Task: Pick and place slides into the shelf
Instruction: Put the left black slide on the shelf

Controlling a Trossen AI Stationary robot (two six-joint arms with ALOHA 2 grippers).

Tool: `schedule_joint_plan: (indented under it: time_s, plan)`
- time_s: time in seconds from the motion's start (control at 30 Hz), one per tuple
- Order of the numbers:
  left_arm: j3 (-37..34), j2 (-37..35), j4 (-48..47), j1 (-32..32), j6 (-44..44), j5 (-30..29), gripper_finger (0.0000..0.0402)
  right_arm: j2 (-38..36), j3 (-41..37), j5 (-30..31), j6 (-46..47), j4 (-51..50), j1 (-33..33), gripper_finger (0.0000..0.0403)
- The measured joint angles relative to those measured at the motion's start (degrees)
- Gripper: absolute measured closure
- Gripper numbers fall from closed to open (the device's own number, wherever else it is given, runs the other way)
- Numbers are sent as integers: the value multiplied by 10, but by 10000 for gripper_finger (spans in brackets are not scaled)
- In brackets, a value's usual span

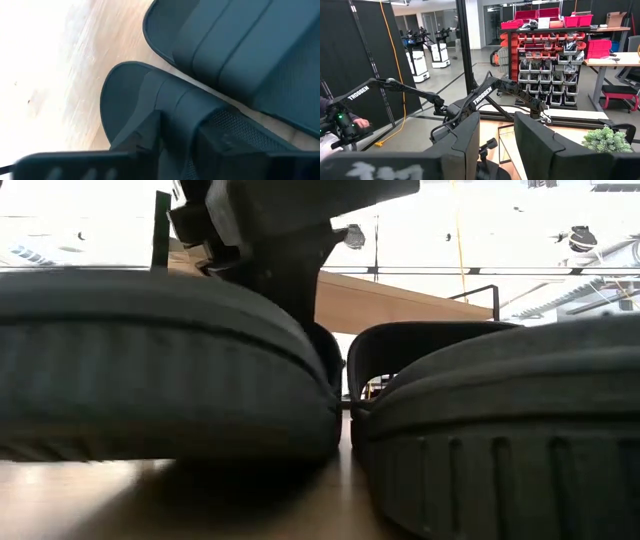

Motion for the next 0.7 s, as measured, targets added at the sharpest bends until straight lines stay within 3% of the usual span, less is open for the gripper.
schedule_joint_plan:
  time_s: [0.17,0.7]
  plan:
    - [19,0,-4,-5,8,8,393,0,0,0,0,0,0,292]
    - [123,-1,-149,-20,-49,28,400,0,0,0,4,0,0,292]
